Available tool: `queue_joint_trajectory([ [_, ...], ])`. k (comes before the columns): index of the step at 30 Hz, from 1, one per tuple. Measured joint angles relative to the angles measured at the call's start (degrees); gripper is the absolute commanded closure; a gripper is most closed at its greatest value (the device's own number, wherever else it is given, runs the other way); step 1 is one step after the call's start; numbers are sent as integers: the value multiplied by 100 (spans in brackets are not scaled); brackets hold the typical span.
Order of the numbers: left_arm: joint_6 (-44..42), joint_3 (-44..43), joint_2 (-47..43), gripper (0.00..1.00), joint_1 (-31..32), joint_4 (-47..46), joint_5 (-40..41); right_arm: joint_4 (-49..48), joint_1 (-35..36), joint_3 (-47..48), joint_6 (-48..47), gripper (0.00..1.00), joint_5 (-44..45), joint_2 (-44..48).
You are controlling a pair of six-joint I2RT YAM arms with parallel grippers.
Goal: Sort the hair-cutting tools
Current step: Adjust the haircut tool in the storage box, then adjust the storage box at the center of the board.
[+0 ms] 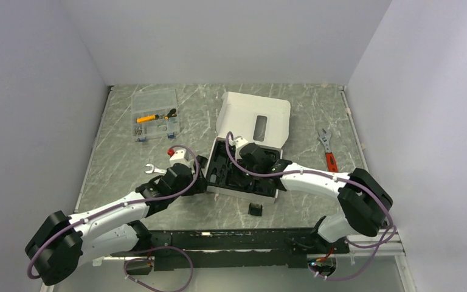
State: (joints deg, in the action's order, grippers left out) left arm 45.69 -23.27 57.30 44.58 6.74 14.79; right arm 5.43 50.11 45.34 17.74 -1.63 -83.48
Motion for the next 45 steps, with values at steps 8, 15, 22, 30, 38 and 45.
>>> queue_joint_trajectory([
  [8,-42,57,-76,23,2,66,170,7,-238,-4,2,73,-105,11],
  [15,-98,57,-686,21,2,511,433,101,-675,-348,284,37,376,1569],
  [22,-50,44,-1082,20,-61,601,557,-52,-1615,-935,1126,26,1209,2802],
  [30,-164,-302,94,26,-127,367,20,232,-2122,-1851,1891,29,1150,2444],
  [38,-608,-614,1134,31,-50,-496,-933,216,-2330,-2020,2153,32,1027,2210],
  [45,-1073,-844,1574,36,315,-837,-1421,179,-2804,-2223,2343,34,962,2232],
])
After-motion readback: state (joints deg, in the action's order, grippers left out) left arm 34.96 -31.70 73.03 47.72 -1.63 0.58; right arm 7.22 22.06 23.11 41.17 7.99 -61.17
